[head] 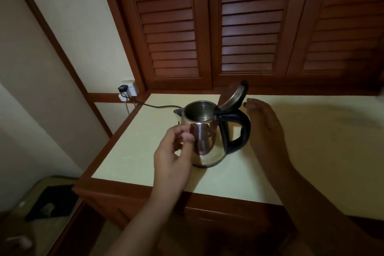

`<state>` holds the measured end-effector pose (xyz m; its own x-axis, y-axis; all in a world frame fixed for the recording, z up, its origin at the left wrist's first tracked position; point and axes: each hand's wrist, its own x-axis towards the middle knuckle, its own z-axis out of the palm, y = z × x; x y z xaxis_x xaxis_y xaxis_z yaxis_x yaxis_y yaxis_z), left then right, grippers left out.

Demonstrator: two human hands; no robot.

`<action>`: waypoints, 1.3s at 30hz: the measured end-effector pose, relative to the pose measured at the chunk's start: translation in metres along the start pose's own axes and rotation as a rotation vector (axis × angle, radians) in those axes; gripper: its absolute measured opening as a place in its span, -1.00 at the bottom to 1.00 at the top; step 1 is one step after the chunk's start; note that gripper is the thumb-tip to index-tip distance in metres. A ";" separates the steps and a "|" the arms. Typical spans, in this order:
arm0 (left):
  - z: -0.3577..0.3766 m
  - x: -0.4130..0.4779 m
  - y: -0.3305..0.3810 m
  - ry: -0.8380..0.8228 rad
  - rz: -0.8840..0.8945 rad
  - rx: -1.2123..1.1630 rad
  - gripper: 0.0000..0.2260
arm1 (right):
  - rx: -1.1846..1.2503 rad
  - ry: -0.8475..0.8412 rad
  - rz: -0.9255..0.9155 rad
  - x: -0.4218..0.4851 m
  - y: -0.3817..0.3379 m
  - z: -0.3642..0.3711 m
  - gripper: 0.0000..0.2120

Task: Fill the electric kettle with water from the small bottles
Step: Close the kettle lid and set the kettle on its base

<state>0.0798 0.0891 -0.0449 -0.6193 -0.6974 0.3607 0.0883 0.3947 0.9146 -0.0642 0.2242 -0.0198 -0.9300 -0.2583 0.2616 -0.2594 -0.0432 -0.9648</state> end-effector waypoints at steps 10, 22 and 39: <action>-0.033 0.040 -0.006 -0.016 0.046 -0.008 -0.87 | -0.010 0.054 -0.046 -0.006 -0.031 0.042 -0.79; -0.054 0.045 -0.015 -0.015 0.035 0.027 -0.87 | -0.404 -0.029 -0.231 -0.003 -0.034 0.066 -0.67; -0.034 0.049 -0.047 -0.284 -0.186 0.070 -0.29 | -0.533 -0.063 -0.127 0.006 -0.014 0.038 -0.66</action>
<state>0.0715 0.0160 -0.0644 -0.8132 -0.5706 0.1145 -0.0943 0.3234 0.9416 -0.0562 0.1869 -0.0057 -0.8698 -0.3406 0.3571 -0.4796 0.4130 -0.7742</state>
